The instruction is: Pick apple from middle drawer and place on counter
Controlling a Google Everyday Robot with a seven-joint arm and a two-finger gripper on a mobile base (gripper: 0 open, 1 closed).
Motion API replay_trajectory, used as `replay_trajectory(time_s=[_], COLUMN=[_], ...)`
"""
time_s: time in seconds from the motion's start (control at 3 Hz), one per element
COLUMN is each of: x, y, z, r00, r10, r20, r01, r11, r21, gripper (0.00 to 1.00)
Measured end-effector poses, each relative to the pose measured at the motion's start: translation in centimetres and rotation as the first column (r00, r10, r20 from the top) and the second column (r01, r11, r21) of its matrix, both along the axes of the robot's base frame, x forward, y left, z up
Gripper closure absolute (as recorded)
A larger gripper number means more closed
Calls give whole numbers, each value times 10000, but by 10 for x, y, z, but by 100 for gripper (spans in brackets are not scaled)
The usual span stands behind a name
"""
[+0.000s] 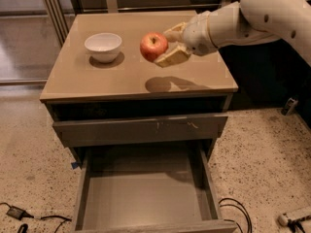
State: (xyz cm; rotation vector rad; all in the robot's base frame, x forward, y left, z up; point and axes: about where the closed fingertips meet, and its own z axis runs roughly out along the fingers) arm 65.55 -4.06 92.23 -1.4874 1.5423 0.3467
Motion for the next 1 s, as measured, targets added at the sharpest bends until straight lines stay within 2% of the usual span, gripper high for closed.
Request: replay_trajectory(time_s=[0.33, 0.67, 1.0], x=[56, 89, 115], y=[-1, -7, -11], z=[10, 4, -1], r00=[9983, 9932, 9882], r10=[-579, -1136, -1432], r20=[-33, -238, -540], r01=[580, 1149, 1438], r11=[9971, 9913, 9896], r21=[491, 635, 83], gripper=[100, 100, 100])
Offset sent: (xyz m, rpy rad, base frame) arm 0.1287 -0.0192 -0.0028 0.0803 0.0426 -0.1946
